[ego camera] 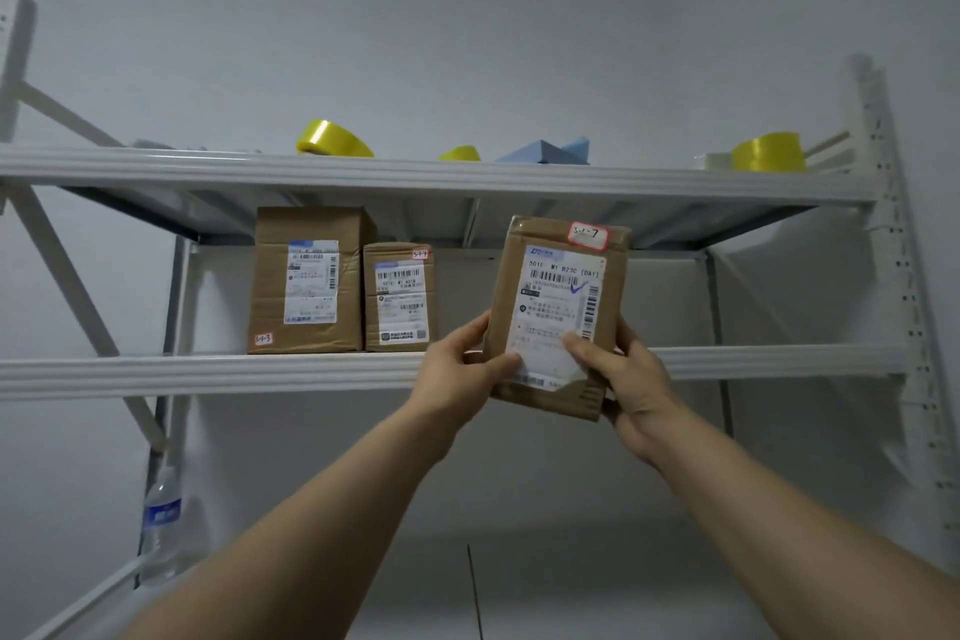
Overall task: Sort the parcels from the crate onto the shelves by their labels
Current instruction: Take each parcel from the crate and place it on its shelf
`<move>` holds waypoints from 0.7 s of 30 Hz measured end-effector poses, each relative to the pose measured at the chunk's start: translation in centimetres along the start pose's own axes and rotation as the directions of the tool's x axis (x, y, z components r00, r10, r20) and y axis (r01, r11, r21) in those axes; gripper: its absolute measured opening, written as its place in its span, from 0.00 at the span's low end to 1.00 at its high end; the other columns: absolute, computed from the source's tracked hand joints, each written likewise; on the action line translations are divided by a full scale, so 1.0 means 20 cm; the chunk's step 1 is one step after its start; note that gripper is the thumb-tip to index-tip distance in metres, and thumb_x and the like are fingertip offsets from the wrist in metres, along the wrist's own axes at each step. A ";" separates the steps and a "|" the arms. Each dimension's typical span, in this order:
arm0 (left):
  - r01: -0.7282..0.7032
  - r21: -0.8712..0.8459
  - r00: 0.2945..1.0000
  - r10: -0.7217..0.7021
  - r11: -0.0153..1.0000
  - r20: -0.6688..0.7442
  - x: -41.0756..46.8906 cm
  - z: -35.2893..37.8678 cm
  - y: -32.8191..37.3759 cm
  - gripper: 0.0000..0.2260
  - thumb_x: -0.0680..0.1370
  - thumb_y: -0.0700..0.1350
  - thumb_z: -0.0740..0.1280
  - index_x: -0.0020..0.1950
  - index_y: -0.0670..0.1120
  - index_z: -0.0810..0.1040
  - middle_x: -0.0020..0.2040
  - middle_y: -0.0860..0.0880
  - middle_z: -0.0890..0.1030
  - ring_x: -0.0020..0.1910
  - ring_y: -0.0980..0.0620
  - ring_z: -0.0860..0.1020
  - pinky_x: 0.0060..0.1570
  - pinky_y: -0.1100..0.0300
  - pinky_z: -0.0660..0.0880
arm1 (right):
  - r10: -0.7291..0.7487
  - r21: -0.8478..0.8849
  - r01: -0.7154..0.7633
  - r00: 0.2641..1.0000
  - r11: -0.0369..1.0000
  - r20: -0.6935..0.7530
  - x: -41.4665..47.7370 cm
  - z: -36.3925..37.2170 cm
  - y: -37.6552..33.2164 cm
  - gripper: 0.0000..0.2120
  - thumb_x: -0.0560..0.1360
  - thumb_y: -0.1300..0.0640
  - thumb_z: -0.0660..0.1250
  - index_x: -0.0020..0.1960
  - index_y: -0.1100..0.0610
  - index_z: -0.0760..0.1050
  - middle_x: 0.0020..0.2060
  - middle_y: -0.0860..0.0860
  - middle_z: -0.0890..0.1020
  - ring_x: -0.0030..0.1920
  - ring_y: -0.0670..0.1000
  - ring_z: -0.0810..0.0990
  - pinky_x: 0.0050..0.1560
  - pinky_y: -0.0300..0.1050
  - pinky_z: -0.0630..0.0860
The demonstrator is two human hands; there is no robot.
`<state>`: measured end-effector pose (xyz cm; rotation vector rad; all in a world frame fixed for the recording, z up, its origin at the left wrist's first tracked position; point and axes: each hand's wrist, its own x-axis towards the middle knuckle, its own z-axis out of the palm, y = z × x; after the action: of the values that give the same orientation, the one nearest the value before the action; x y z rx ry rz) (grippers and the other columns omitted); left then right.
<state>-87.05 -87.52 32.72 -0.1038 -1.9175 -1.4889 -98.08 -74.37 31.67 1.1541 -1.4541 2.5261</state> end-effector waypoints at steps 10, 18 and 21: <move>-0.154 0.191 0.985 0.135 0.969 0.110 0.43 0.04 -0.06 0.28 0.77 0.38 0.67 0.74 0.53 0.63 0.55 0.51 0.81 0.52 0.56 0.79 0.50 0.65 0.74 | -0.226 -0.268 0.181 0.963 0.946 -0.145 0.42 -0.03 0.06 0.09 0.79 0.49 0.61 0.58 0.49 0.71 0.55 0.48 0.80 0.56 0.50 0.79 0.60 0.53 0.76; -0.175 0.289 0.985 0.165 0.941 0.059 0.75 0.27 -0.22 0.15 0.77 0.41 0.67 0.64 0.47 0.76 0.54 0.52 0.81 0.53 0.52 0.79 0.58 0.58 0.75 | -0.132 -0.400 0.070 0.983 0.914 -0.130 0.75 -0.26 0.10 0.14 0.75 0.56 0.64 0.60 0.48 0.72 0.55 0.49 0.81 0.56 0.53 0.79 0.62 0.56 0.74; -0.165 0.348 0.986 0.164 0.923 0.032 0.85 0.37 -0.26 0.16 0.77 0.43 0.68 0.65 0.49 0.75 0.56 0.50 0.81 0.54 0.51 0.79 0.60 0.52 0.75 | -0.144 -0.462 0.078 0.984 0.884 -0.108 0.84 -0.37 0.13 0.14 0.78 0.57 0.63 0.63 0.51 0.72 0.56 0.48 0.80 0.58 0.51 0.78 0.62 0.52 0.74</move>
<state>-105.82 -88.53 37.29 -0.1015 -2.0890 -1.0203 -115.61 -75.89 37.61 0.9272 -1.7533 1.9820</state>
